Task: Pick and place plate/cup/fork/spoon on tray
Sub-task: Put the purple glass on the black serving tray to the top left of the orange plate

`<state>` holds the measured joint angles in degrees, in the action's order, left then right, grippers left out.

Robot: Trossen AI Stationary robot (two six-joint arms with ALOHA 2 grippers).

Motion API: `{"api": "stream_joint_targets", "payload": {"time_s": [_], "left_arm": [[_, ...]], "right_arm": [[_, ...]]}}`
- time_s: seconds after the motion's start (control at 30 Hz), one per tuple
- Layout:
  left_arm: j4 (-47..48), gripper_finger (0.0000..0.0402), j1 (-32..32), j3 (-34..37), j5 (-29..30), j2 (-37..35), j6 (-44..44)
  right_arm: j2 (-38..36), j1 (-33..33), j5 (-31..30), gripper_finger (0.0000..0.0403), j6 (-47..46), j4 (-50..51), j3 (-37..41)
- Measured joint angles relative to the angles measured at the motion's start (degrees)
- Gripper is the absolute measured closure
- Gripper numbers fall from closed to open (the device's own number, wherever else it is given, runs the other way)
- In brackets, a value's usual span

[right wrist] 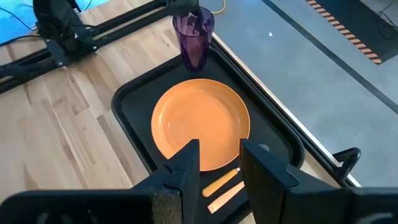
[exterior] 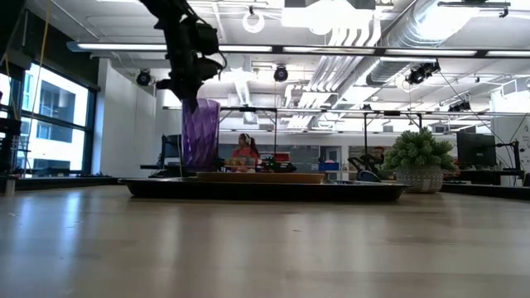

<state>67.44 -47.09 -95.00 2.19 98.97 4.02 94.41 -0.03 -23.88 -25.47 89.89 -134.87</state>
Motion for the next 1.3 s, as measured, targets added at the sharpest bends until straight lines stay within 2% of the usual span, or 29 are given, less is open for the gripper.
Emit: {"api": "stream_joint_targets", "payload": {"time_s": [0.43,1.03,1.3], "left_arm": [[-1.1,0.0397,-1.8,0.0,-1.5,3.6,0.4],[-1.8,0.0397,-2.6,0.0,-1.1,4.2,1.9],[-1.8,0.0397,-2.6,0.0,-3.3,6.5,2.9]], "right_arm": [[0.0,0.0,0.0,0.0297,-1.7,-0.1,0.0],[0.0,0.0,0.0,0.0297,-1.7,-0.1,0.0],[0.0,0.0,0.0,0.0297,-1.7,-0.1,0.0]]}}
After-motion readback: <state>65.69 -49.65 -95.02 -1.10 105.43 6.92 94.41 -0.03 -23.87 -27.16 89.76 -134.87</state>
